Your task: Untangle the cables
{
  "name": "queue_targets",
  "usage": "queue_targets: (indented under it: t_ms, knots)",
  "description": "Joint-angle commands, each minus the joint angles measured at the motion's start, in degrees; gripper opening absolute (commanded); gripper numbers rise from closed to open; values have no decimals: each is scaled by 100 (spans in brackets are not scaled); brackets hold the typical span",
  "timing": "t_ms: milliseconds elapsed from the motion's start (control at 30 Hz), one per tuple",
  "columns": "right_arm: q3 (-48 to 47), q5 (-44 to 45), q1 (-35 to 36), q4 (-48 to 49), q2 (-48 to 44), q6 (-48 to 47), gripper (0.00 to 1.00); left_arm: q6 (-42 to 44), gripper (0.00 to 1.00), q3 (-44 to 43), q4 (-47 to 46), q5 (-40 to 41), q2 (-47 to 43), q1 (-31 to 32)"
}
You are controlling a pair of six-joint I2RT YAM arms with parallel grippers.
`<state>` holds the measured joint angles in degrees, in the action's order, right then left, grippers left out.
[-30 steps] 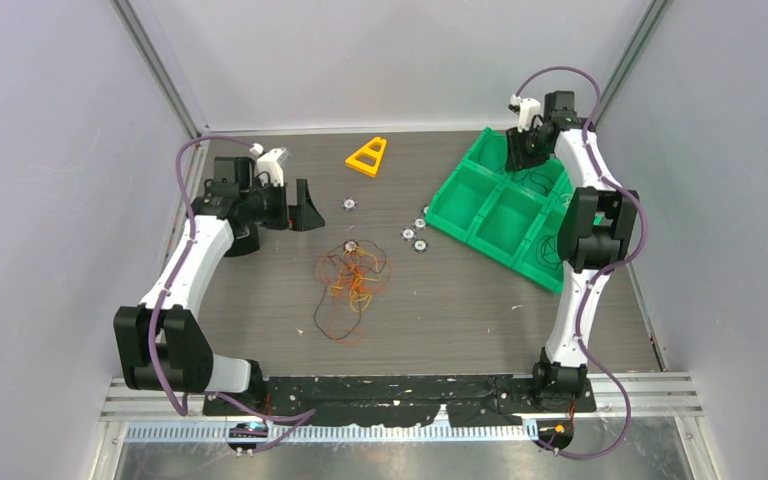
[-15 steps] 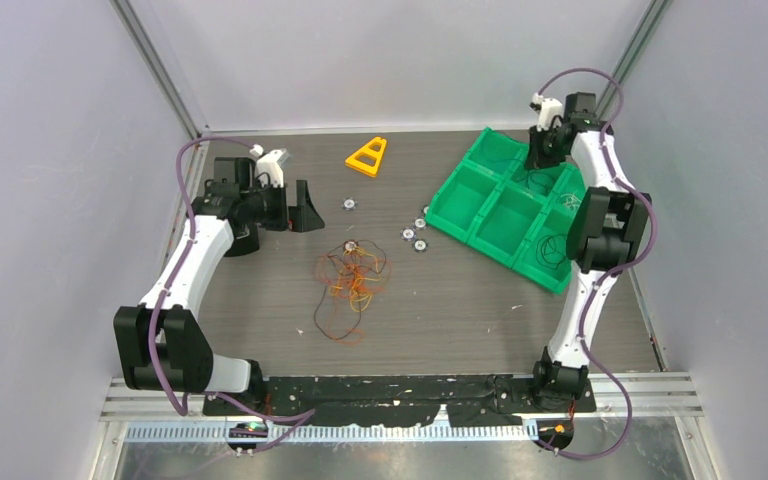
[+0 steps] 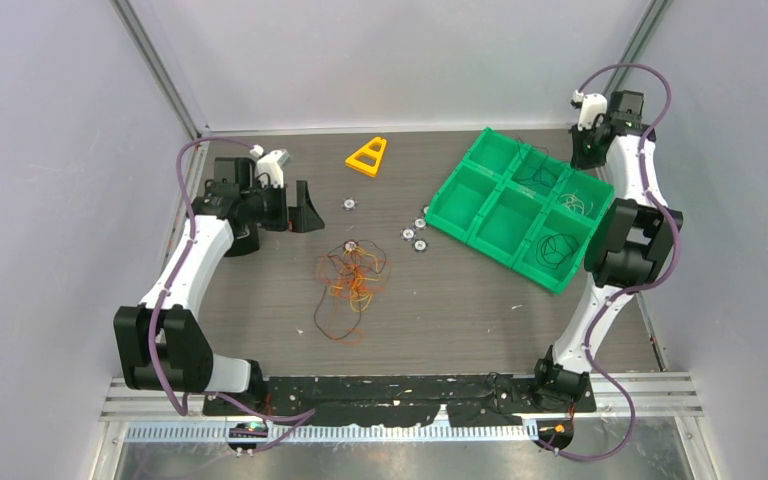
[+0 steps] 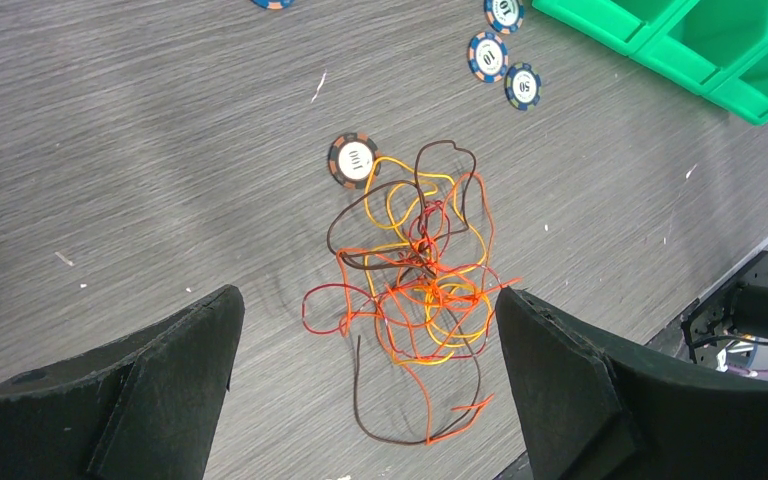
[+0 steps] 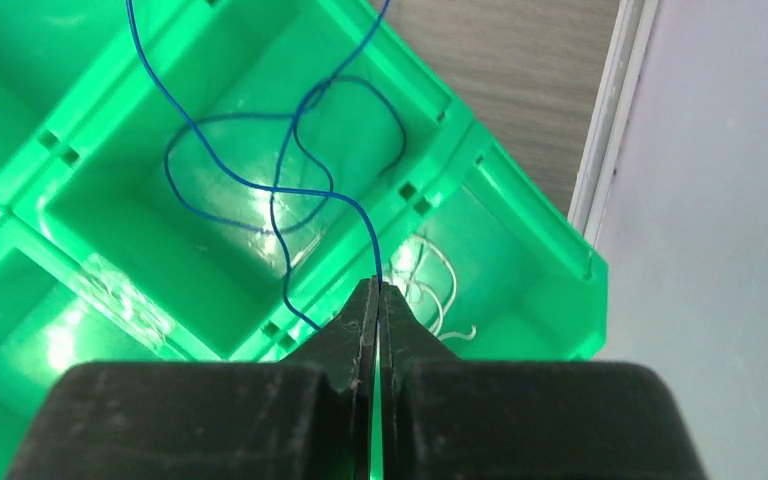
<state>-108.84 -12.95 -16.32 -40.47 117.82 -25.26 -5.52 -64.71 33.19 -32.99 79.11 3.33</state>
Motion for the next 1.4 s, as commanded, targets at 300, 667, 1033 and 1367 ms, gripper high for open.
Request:
queue_targets:
  t_ms: [300, 667, 1033, 1367]
  knots:
    - [2207, -627, -550, 1114, -2221, 28, 6, 64, 100, -35, -83, -19, -71, 19]
    - [2540, -1356, -696, 1133, -2884, 25, 5, 139, 100, -154, -31, -49, 4, 25]
    - [1815, -750, -1, 1637, -1804, 174, 5, 112, 100, -140, -93, -83, 16, 21]
    - [242, -298, 499, 1632, -53, 282, 5, 299, 100, -166, 65, 117, -38, 10]
